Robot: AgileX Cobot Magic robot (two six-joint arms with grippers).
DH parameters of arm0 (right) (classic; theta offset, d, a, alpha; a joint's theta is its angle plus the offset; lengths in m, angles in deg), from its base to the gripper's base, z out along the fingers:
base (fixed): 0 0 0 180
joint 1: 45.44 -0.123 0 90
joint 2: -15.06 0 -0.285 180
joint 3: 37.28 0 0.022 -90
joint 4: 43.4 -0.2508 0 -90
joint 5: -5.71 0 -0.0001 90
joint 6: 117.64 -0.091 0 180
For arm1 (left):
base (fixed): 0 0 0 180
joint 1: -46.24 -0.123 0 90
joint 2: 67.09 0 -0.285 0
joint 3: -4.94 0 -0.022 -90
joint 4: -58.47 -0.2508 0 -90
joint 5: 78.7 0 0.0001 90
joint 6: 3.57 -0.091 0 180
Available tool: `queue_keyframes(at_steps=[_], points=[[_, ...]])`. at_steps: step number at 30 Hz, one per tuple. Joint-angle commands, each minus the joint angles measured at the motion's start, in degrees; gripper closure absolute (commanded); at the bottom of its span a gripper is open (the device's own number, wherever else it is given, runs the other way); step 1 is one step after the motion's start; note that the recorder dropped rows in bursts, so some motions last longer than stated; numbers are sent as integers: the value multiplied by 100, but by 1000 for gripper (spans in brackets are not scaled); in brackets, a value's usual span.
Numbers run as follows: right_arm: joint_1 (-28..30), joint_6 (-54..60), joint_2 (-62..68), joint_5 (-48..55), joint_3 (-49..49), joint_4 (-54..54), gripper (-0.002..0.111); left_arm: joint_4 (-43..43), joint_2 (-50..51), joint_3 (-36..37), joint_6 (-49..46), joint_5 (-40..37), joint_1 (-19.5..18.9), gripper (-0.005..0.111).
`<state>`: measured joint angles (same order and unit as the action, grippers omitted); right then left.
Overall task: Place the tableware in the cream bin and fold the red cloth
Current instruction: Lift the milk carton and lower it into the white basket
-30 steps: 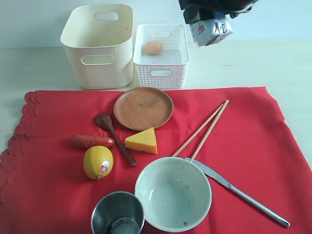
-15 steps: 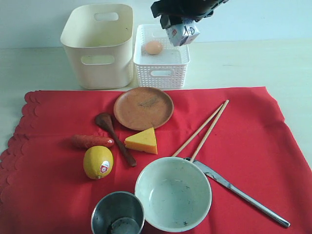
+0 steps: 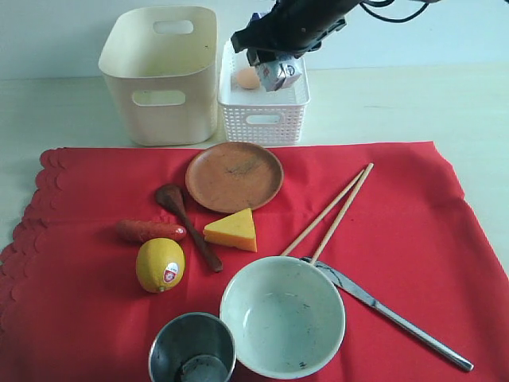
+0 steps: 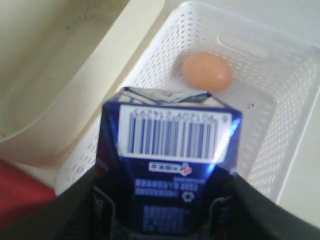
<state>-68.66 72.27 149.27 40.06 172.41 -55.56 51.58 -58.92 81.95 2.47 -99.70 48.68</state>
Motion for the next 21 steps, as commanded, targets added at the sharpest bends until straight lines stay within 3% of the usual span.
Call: queue_keyframes(at_steps=[1,16,21], points=[[-8,46,239,-501,275,-142,108,0,-38,21,15,39,-17,107],[-8,-4,1115,-1517,503,-335,108,0,-38,21,26,39,-17,107],[-8,-4,1301,-1643,503,-335,92,0,-38,21,15,39,-17,107]])
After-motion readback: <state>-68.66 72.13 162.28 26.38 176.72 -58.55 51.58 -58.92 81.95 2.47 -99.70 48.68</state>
